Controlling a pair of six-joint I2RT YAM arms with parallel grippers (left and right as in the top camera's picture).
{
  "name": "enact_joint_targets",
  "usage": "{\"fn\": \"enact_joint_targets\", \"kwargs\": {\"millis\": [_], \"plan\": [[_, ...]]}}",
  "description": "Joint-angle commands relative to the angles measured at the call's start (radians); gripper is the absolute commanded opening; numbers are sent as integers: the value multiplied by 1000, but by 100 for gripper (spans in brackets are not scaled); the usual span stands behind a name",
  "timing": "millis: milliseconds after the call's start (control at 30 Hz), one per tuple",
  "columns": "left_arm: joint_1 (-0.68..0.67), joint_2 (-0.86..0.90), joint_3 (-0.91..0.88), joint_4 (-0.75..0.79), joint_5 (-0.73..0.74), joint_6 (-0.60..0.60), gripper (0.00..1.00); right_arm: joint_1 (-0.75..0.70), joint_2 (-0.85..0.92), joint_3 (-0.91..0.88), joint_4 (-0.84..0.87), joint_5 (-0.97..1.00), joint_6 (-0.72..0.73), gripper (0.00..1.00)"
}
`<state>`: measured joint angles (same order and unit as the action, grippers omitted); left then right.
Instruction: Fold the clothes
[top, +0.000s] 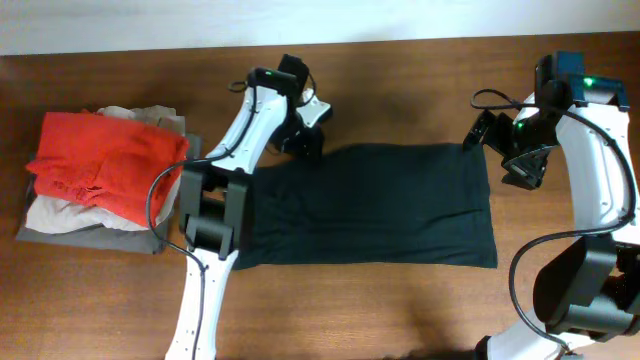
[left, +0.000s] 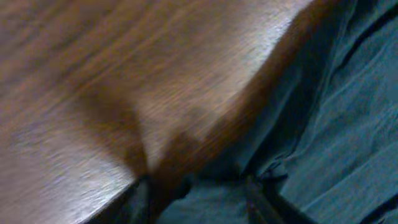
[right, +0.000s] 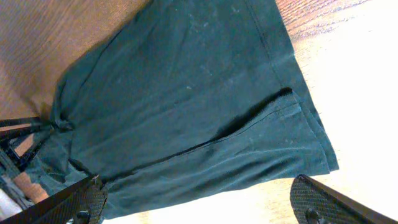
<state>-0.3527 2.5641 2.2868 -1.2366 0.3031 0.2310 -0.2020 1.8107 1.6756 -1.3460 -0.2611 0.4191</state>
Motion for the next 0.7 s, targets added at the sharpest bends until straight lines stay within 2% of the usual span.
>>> {"fn": "enact_joint_targets", "kwargs": {"millis": [0, 67, 167, 433, 667], "plan": [[5, 10, 6, -2, 11, 25, 20, 5, -20, 14, 0, 12, 1, 99], [5, 9, 7, -2, 11, 25, 11, 5, -20, 14, 0, 12, 1, 99], [5, 9, 21, -26, 11, 25, 8, 5, -20, 14, 0, 12, 0, 99], [5, 9, 143, -204, 11, 25, 8, 5, -20, 14, 0, 12, 0, 99], [-29, 9, 209, -367, 12, 24, 12, 5, -20, 14, 3, 13, 0, 99]]}}
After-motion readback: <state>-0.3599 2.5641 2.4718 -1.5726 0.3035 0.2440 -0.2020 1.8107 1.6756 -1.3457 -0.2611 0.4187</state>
